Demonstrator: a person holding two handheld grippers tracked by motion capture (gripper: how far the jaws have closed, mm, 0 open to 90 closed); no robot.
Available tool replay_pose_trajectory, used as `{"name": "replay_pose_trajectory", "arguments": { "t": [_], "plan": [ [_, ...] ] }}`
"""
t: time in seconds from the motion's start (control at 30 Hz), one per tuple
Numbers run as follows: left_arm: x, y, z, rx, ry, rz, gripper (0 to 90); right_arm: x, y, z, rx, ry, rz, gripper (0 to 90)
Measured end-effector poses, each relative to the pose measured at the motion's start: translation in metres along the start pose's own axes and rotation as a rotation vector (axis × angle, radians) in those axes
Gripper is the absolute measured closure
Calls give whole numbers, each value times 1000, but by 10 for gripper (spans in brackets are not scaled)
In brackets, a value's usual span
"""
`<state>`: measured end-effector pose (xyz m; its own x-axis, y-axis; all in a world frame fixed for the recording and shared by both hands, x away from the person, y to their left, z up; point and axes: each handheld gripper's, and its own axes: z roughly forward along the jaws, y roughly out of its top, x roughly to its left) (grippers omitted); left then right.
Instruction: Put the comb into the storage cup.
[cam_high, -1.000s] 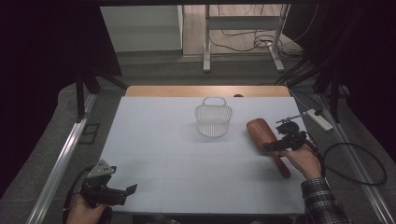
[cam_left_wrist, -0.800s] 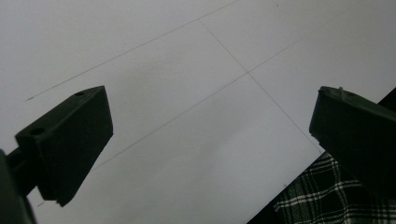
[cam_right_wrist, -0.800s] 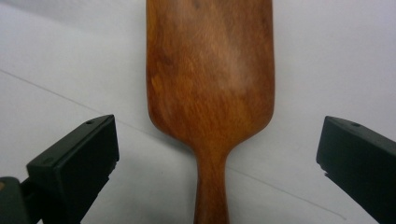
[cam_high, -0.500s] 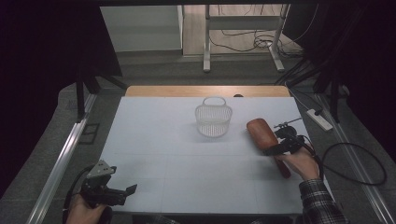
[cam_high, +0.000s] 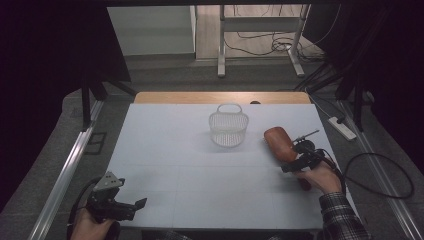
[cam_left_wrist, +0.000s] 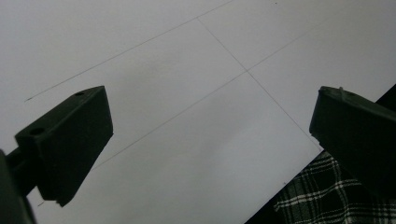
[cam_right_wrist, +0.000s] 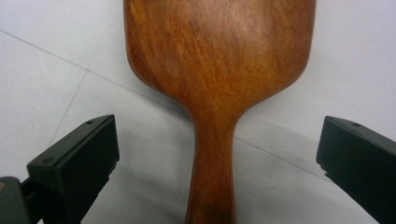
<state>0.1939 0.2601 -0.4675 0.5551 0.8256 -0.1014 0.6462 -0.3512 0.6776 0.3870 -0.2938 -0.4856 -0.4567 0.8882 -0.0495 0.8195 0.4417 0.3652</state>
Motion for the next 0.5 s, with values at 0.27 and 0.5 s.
{"name": "replay_pose_trajectory", "arguments": {
  "t": [0.27, 0.5],
  "plan": [
    [0, 0, 0, 1, 1, 2, 3, 1, 0, 2, -4, -28, -2, 75],
    [0, 0, 0, 2, 1, 3, 3, 2, 0, 0, -18, -10, -13, 283]
  ]
}}
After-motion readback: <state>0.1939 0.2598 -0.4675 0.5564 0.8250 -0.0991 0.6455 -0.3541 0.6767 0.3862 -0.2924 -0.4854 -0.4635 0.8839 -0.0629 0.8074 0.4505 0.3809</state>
